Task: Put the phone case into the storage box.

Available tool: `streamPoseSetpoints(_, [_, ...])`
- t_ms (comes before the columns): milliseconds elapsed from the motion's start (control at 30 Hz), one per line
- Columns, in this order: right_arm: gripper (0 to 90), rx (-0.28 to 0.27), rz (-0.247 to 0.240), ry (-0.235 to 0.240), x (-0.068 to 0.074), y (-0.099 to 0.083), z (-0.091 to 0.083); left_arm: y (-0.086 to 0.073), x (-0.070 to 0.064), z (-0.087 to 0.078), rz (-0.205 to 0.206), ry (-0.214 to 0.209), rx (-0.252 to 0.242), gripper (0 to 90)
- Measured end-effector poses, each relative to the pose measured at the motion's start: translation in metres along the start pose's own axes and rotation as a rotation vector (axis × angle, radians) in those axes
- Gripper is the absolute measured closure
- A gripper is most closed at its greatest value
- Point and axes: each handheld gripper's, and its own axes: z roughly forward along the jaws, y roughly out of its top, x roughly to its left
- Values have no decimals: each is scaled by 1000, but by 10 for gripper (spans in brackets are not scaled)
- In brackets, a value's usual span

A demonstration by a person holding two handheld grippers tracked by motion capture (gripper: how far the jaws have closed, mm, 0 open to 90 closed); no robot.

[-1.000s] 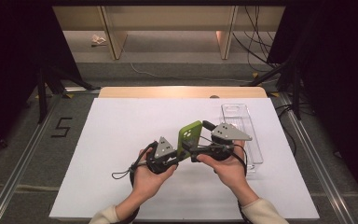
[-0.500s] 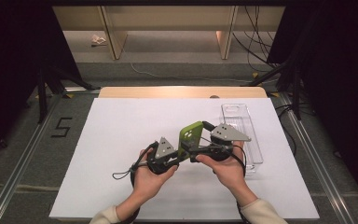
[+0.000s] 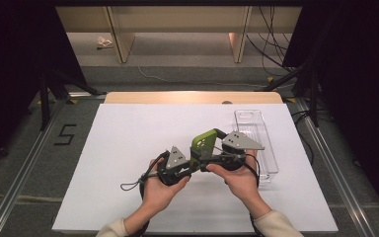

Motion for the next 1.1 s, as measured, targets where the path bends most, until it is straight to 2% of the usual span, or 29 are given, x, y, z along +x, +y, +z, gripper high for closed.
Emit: streamPoseSetpoints(1100, [88,-5,25,-32,0,-2,0,0,-4,1,1,-4,0,773])
